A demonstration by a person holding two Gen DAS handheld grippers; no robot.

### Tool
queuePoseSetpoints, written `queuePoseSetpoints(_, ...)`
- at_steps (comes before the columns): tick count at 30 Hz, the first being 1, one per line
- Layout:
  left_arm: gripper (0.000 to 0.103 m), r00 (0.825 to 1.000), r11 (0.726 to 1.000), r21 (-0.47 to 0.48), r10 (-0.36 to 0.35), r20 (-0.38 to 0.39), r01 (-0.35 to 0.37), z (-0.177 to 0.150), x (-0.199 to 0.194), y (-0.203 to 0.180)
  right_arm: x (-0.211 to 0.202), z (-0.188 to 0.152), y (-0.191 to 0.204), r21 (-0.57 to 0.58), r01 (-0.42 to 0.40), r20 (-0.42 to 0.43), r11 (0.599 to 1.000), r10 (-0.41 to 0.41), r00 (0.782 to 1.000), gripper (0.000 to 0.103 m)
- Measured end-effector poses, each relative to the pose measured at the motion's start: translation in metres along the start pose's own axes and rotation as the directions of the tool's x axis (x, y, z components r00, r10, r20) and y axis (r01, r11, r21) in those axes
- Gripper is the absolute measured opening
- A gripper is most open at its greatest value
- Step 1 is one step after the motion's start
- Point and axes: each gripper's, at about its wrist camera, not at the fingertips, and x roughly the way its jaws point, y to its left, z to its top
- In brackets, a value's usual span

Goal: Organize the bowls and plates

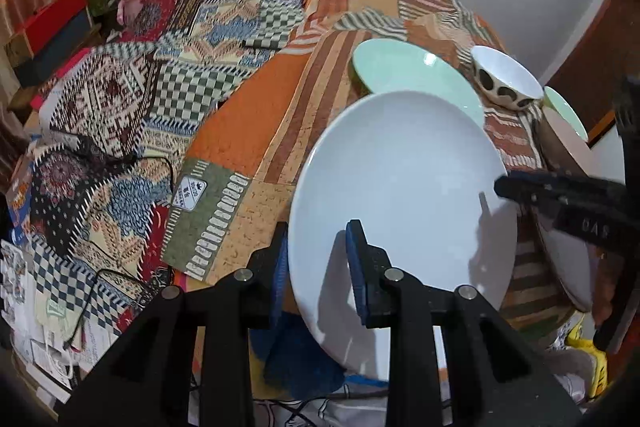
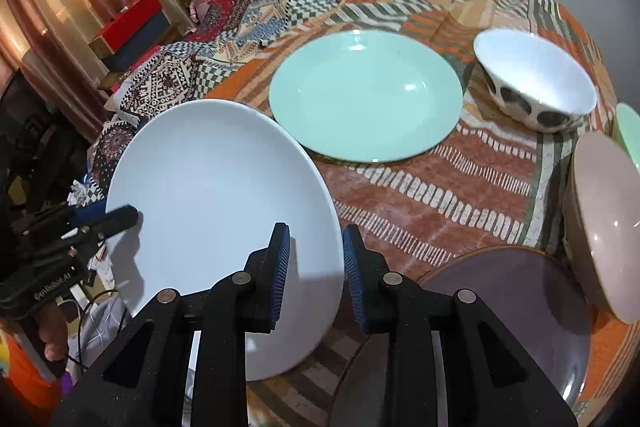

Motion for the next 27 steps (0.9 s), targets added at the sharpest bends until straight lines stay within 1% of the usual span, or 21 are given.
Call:
queuePoseSetpoints(4, 0.028, 0.999, 0.999, -0.041, -0.002, -0.042, 0.0, -0.001, 0.019, 0.011, 0.011, -0.002, 0.001, 0.008, -0.009, -0.04, 1.0, 0.01, 0.999, 0.025)
queuePoseSetpoints(6, 0.028, 0.998, 0.999, -0.044, -0.004, -0.056, 0.001, -0.002, 0.026, 0.014, 0.017, -0.003, 0.003, 0.006, -0.01, -0.06, 1.0, 0.01, 0.998, 0.025)
queuePoseSetpoints(11, 0.028, 0.998, 1.0, -0.026, -0.005, -0.055, 0.003, -0.005, 0.023, 0.015, 0.019, -0.002, 0.002, 0.012, -0.017, -0.068, 1.0, 0.017, 0.998, 0.028)
queuePoseSetpoints(15, 0.028, 0.996, 0.999, -0.04, -0.025, -0.082, 0.022, -0.012, 0.021, 0.023, 0.022, -0.008, 0.002, 0.007, -0.016, -0.095, 1.0, 0.016, 0.995, 0.028)
queuePoseSetpoints(18, 0.028, 0.994, 0.998, -0.046, -0.05, -0.102, 0.046, -0.021, 0.021, 0.025, 0.021, -0.012, 0.005, -0.015, 0.005, -0.088, 1.0, -0.006, 0.996, 0.028)
queuePoseSetpoints(21, 0.028, 0.992, 0.998, -0.002, -0.063, -0.109, 0.063, -0.029, 0.019, 0.017, 0.021, -0.012, 0.006, -0.024, 0.011, -0.089, 1.0, -0.013, 0.996, 0.028)
queuePoseSetpoints(22, 0.029, 0.992, 0.998, 0.012, -0.06, -0.112, 0.062, -0.031, 0.019, 0.014, 0.022, -0.011, 0.007, -0.029, 0.014, -0.09, 0.999, -0.016, 0.996, 0.028)
queuePoseSetpoints(23, 0.029, 0.994, 0.999, 0.024, -0.042, -0.105, 0.045, -0.032, 0.018, 0.011, 0.023, -0.011, 0.007, -0.033, 0.016, -0.09, 0.999, -0.018, 0.996, 0.028)
queuePoseSetpoints(27, 0.028, 0.993, 0.999, -0.009, -0.049, -0.112, 0.048, -0.029, 0.018, 0.014, 0.023, -0.01, 0.005, -0.021, 0.009, -0.084, 1.0, -0.011, 0.996, 0.028)
